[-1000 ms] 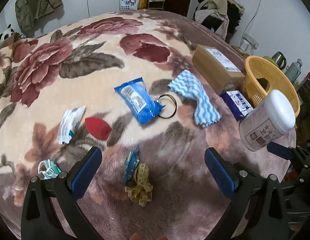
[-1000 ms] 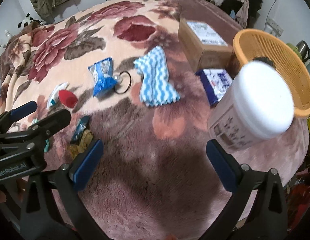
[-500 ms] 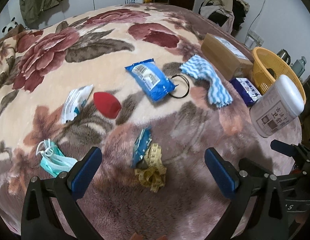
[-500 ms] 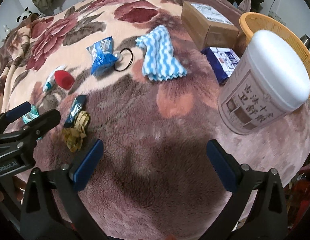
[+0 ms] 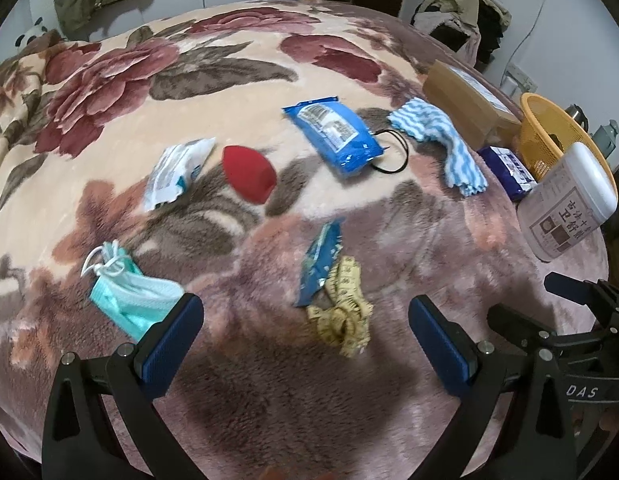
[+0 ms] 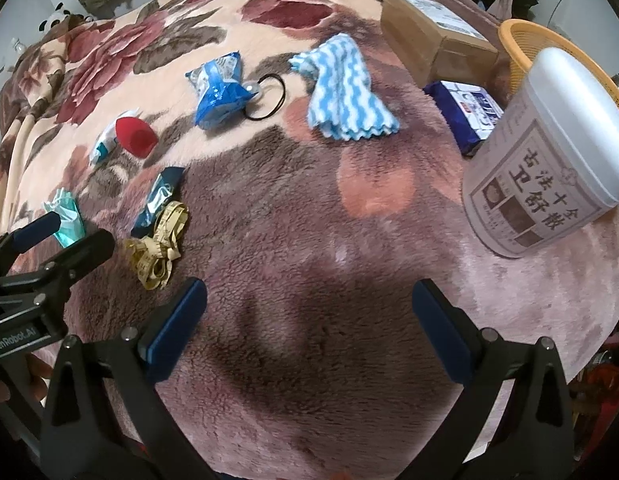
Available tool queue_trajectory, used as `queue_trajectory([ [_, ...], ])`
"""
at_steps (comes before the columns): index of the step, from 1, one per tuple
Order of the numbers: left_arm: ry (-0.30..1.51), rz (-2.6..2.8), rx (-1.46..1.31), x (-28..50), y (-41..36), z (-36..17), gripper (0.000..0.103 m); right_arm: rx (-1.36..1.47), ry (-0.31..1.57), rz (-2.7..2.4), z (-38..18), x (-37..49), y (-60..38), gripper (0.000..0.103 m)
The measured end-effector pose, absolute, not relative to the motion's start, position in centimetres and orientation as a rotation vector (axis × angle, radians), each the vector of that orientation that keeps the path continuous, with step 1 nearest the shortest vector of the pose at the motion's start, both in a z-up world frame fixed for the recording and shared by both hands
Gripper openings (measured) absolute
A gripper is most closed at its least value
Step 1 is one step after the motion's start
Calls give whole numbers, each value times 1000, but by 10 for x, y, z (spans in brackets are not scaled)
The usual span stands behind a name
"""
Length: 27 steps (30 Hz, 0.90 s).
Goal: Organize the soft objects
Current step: 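Grasp the light-blue face mask with the left tool while the right tool grasps the yellow tape measure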
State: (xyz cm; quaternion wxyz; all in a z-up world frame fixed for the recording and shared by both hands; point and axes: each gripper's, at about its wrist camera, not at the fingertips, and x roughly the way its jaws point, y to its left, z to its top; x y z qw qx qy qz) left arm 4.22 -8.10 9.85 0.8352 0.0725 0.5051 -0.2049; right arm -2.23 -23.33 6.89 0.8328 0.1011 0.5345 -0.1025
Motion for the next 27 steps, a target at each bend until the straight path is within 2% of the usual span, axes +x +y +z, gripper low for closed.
queue_trajectory([
  [27,1091,-292,59,45,42,81,103,160,1171,-73,44,19,-150,103],
])
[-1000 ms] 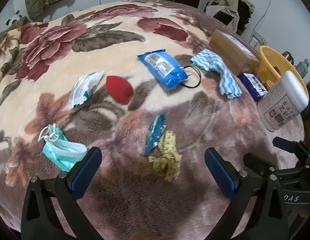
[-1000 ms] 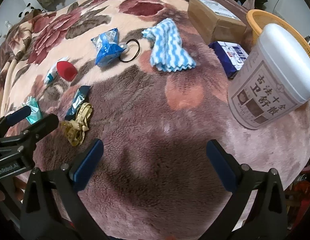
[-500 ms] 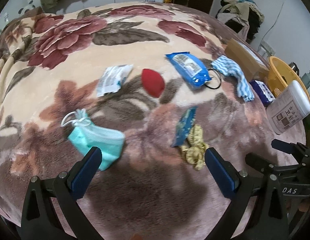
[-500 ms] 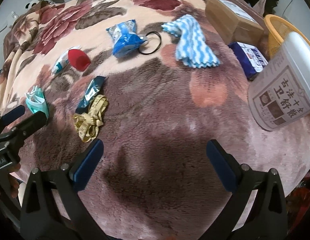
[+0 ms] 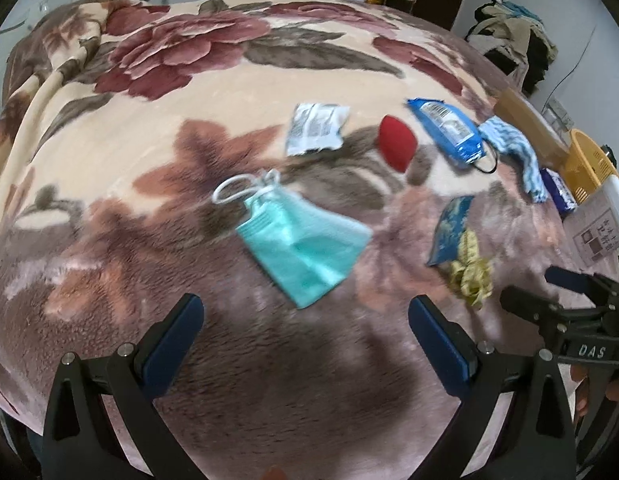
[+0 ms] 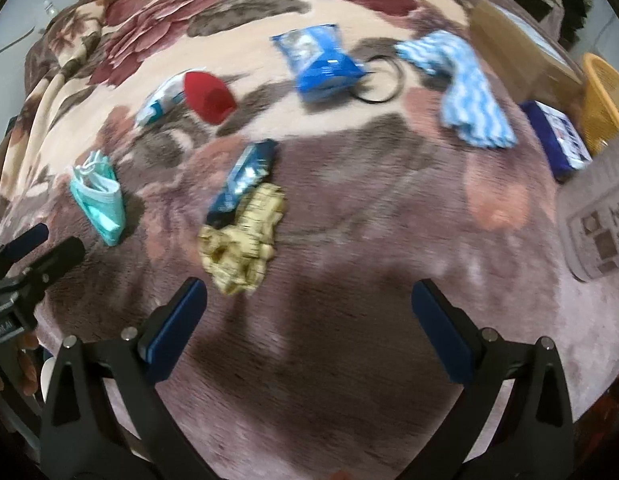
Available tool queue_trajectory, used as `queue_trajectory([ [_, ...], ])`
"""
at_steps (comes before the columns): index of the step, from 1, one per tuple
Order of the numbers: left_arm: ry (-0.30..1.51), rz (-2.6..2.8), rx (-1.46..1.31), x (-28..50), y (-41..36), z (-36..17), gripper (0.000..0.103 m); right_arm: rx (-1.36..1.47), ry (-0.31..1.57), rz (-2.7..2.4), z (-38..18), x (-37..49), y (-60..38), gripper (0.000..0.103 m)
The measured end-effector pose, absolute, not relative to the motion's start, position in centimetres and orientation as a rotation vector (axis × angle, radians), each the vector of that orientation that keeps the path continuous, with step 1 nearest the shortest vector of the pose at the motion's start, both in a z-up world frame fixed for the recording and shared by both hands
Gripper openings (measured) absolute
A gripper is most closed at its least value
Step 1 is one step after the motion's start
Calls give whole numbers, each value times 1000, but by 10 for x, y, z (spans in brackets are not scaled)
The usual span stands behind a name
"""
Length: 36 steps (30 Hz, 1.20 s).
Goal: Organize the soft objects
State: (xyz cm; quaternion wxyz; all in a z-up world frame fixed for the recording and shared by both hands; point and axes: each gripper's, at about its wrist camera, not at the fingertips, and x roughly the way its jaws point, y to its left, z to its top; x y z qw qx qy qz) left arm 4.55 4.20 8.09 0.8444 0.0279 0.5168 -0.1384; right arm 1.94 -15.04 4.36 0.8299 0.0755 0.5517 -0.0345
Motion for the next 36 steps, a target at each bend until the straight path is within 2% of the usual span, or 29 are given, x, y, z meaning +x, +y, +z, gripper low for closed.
queue_trajectory([
  [8,1116,-296,-12,50,65,73,103,142,1165,-32,32,39,-125,100],
  [10,1118,-288,-23,53,69,73,102,144,1181,-36,26,45,-124,88],
  [12,1122,-286,-50,57,73,74,102,165,1204,-29,19,50,-125,68],
  [13,1124,-286,-62,58,74,74,102,173,1218,-24,15,52,-127,62],
  [14,1126,-285,-80,61,76,75,102,179,1225,-14,13,52,-128,48],
  [17,1125,-290,-131,67,77,78,102,186,1194,-10,14,45,-131,40],
  [23,1134,-277,-249,92,66,81,102,215,1191,-2,14,29,-142,39],
  [26,1216,-245,-280,105,57,64,99,222,1189,-2,14,26,-144,39],
  [27,1248,-244,-287,107,55,57,87,223,1188,-3,14,26,-144,39],
  [28,1288,-242,-288,108,52,49,69,225,1186,-2,14,26,-144,39],
  [29,1320,-244,-283,107,49,44,56,227,1185,-1,14,26,-143,39],
  [30,1331,-246,-266,104,46,41,34,232,1180,1,15,25,-144,39],
  [33,1289,-263,-179,89,39,44,27,237,1162,5,20,16,-149,39],
  [36,1272,-292,-132,75,34,50,26,245,1150,3,23,11,-153,39],
])
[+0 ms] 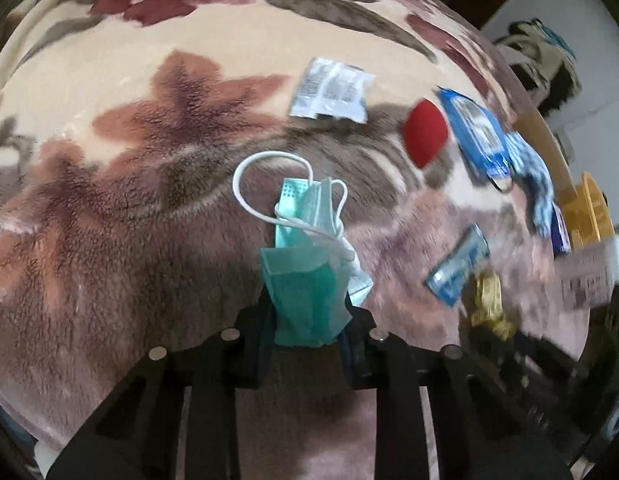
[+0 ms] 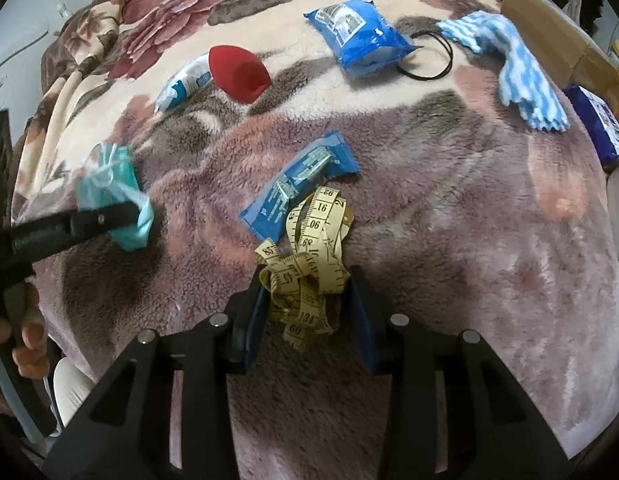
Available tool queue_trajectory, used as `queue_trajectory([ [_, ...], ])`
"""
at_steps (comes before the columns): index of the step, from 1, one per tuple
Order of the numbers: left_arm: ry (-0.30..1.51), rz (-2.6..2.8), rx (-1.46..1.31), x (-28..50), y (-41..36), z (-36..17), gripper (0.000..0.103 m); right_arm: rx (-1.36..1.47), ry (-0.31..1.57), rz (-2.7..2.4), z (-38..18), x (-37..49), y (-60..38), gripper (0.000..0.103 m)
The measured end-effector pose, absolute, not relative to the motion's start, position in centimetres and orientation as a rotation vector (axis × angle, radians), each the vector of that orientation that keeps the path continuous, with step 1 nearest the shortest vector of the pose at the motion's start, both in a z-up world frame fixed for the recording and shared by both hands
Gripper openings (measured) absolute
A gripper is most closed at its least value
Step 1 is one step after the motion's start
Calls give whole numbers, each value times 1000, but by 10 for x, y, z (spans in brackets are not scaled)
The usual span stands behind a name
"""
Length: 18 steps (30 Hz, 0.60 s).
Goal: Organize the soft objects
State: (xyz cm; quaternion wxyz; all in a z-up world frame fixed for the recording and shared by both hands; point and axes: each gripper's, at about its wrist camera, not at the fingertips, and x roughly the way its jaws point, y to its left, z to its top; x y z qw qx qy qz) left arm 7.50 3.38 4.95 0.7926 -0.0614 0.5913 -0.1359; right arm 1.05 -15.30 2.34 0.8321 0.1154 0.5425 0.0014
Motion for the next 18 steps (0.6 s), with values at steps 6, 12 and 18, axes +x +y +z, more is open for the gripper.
queue_trajectory([
  [6,1238,-346,-57,53,19,65,26,238,1135,-8,29,4,-153,39],
  [12,1203,-348,40,36,7,70,26,202,1107,-43,39,-6,-147,39],
  [18,1188,-334,75,20,6,68,26,196,1101,-52,41,-10,-142,39],
])
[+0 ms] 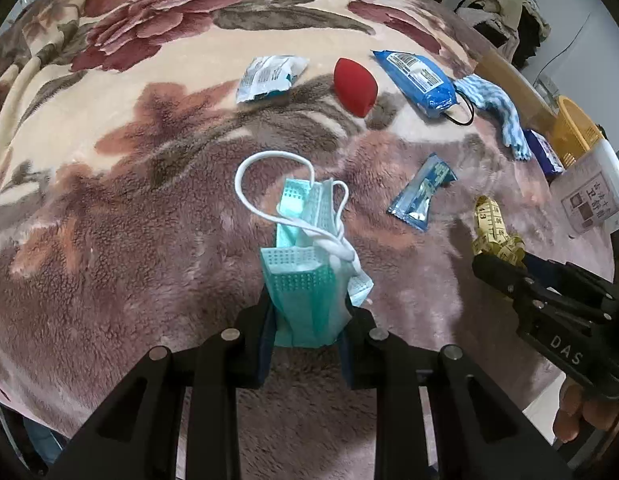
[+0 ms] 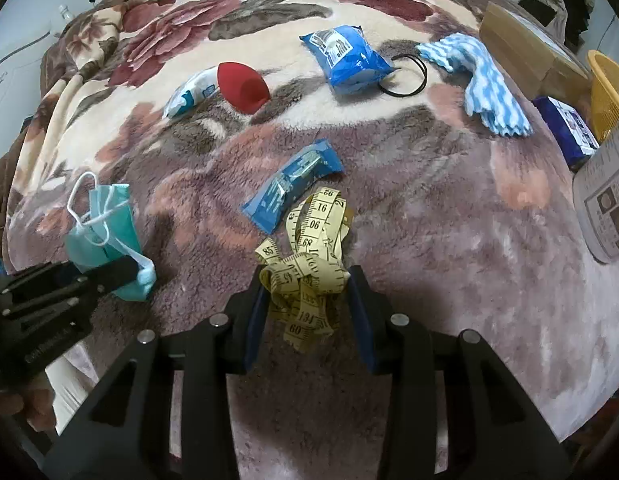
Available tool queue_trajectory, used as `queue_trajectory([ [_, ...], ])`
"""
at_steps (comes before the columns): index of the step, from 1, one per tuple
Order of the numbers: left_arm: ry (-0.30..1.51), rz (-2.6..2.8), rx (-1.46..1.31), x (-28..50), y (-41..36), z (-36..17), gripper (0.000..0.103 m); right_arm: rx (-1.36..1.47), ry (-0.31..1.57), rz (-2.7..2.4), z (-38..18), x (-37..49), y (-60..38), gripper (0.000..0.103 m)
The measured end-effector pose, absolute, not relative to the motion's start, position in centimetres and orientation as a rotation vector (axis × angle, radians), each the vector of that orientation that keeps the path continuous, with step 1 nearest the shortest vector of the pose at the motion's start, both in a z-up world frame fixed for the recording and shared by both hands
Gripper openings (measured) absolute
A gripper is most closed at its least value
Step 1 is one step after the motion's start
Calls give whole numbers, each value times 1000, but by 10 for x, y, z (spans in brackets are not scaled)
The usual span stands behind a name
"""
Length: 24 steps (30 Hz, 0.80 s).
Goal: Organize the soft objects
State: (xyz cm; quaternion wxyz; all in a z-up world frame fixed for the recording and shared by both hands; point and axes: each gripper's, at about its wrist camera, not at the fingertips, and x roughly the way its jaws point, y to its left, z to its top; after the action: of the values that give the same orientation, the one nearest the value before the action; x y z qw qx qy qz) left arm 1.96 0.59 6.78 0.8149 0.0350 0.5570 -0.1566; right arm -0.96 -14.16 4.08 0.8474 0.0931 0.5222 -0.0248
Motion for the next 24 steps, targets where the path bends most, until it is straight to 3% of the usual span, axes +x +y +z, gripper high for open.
queue_trajectory([
  [24,1149,-392,122,7,-41,91,26,223,1053,-93,59,-34,-168,39],
])
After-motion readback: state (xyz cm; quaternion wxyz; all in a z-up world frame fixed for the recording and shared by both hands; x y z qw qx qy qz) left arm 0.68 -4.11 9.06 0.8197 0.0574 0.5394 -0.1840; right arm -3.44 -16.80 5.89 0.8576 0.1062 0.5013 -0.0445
